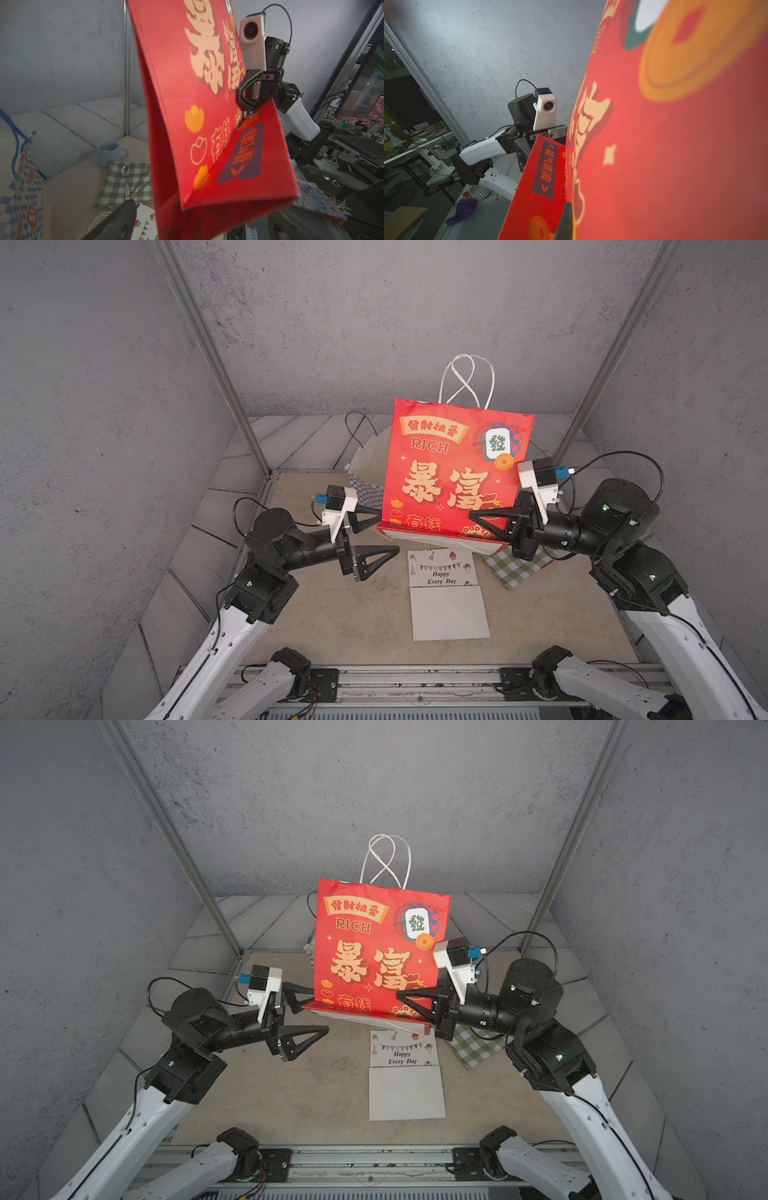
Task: Put away the paper bag
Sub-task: Press the paper bag.
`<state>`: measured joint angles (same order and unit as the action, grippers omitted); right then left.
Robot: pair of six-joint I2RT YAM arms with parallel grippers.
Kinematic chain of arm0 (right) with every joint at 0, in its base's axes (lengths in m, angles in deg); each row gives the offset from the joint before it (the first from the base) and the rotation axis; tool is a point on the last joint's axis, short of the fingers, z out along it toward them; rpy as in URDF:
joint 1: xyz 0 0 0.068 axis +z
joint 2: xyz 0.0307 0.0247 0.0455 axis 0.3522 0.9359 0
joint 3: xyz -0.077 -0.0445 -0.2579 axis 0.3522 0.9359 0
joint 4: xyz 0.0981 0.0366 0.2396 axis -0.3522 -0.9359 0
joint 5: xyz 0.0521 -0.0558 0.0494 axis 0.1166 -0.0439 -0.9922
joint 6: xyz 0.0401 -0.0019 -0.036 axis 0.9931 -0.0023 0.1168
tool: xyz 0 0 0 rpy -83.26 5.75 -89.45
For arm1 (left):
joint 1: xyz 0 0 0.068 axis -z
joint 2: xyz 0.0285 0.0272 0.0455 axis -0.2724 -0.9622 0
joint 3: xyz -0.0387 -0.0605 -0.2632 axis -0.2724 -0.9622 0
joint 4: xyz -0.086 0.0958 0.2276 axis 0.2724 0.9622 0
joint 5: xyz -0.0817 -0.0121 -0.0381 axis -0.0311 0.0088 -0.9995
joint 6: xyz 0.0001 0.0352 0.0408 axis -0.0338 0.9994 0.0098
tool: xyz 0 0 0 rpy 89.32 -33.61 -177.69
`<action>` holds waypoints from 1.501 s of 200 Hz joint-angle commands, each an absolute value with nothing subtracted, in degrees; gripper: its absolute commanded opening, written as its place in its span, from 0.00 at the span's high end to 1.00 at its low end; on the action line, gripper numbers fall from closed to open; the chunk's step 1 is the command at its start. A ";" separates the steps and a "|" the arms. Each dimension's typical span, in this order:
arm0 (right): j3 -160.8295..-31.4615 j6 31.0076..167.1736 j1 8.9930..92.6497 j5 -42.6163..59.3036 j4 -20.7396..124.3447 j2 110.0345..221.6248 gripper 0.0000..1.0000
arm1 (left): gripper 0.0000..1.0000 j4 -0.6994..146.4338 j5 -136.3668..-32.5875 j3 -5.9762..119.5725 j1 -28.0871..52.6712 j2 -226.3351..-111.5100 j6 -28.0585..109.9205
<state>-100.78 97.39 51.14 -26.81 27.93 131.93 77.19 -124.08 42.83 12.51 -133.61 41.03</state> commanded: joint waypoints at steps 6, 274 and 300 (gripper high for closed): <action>-100.78 98.52 51.10 -32.74 29.37 131.16 1.00 | 0.01 74.81 -124.26 45.33 12.67 -134.38 42.70; -102.35 88.26 51.10 -1.50 23.20 125.92 0.24 | 1.00 65.75 -129.15 45.76 13.99 -135.56 33.39; -96.73 83.41 51.07 14.29 23.37 118.46 0.19 | 1.00 65.77 -127.21 45.72 13.99 -134.40 34.63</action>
